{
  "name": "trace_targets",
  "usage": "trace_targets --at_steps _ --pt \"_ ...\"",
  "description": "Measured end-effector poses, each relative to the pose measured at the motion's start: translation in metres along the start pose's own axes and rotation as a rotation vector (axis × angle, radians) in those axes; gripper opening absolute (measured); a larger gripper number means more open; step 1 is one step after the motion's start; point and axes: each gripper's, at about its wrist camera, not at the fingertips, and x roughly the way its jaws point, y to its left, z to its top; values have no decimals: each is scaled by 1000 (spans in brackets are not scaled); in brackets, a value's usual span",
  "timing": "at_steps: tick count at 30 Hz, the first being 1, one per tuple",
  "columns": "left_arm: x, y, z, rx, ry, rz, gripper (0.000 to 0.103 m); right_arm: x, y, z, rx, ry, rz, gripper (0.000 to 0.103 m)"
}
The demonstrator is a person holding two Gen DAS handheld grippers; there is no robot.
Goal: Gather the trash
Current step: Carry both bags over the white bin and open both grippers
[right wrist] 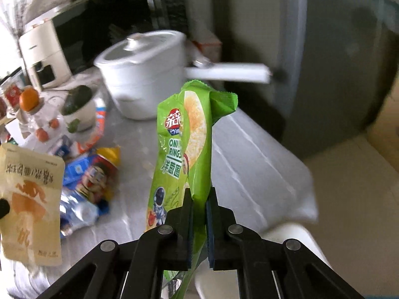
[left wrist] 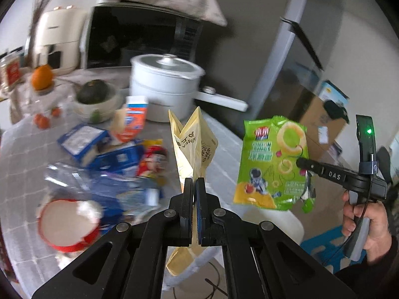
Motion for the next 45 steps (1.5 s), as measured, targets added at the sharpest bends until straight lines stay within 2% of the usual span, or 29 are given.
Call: trace_targets --at_steps 8,15,18,19,21,22,28,36,38,39,40,41,42,43,45 --pt "27 -65 -28 120 88 -103 1 -10 -79 -51 101 163 -45 7" --pt "43 -104 -44 165 164 -181 1 28 -114 -88 135 356 -90 9" --pt "46 -118 -51 186 169 -191 1 35 -123 -93 153 391 -102 17" --pt "47 -122 -53 195 171 -192 1 36 -127 -94 162 400 -110 31" --pt "53 -129 -56 212 175 -191 1 34 -135 -93 191 404 -122 49" --pt "57 -133 -58 218 181 -189 2 32 -139 -92 200 395 -123 52" --pt "91 -150 -67 231 228 -196 2 5 -150 -88 204 328 -149 64" --pt "132 -174 -71 253 247 -206 3 -5 -158 -81 198 281 -193 67" --pt "139 -175 -70 250 249 -195 8 -5 -158 -79 193 273 -200 69" --pt "142 -175 -69 253 259 -185 23 -6 -159 -78 190 269 -204 69" --pt "144 -174 -68 256 261 -162 47 -6 -159 -77 187 266 -206 71" --pt "144 -173 -67 254 254 -140 61 -6 -159 -77 185 264 -207 71" --pt "143 -171 -67 249 242 -123 80 -6 -159 -77 183 261 -209 72" --pt "141 -169 -66 242 227 -108 84 -6 -158 -76 179 259 -211 72" --pt "138 -164 -64 236 229 -93 85 -6 -157 -76 172 258 -213 73"
